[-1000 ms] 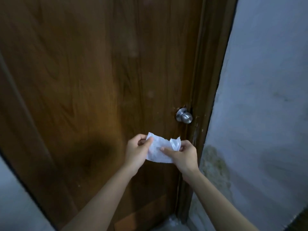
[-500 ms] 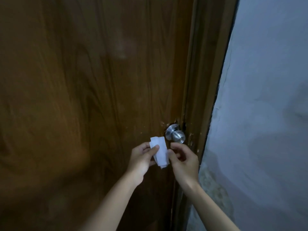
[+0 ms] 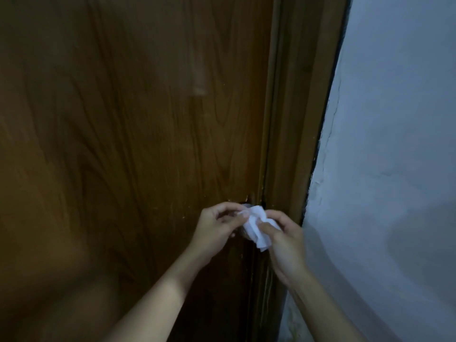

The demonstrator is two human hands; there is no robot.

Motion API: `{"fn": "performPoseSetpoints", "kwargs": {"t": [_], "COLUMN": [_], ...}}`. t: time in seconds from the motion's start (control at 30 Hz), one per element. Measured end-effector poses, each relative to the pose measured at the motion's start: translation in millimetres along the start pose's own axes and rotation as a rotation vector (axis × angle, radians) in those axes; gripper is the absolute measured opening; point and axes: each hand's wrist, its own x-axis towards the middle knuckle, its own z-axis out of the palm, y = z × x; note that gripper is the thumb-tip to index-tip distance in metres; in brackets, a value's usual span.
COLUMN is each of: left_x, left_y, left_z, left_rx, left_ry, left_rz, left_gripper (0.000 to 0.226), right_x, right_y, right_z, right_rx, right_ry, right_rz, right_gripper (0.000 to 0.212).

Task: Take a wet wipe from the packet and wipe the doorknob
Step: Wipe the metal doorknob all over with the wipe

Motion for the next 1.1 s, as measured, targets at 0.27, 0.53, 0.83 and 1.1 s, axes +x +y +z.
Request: {"fn": "performPoseSetpoints", "kwargs": {"t": [0.27, 0.53, 0.83, 1.1], "left_x": [-7.0, -2.2, 2.2, 3.4], "left_y": [-24.0, -36.2, -41.1, -44.9], "left_z": [13.8, 32.2, 33.9, 37.6], "left_rx": [0.475, 0.707, 0.748, 0.780], "left_ry": [0.194, 0.219, 0.222, 0.223], "left_rz": [0.023, 0.113, 0.152, 0.163], "left_gripper": [0.039, 0.054, 0.049, 0.046], "right_x": [23.1, 26.7, 33.1, 24.4], "right_y": [16.3, 61.8, 61.5, 73.0], "right_z": [-13.5, -10.5, -14.2, -22.6], "right_rx": [-0.417, -0.697, -0.593, -0.589], "right_ry": [0.267, -0.203, 0.022, 0.066], "right_rz": [-0.542, -0.621, -0.633, -0.663], "right_gripper": [0.035, 0.043, 0.037, 0.034]}}
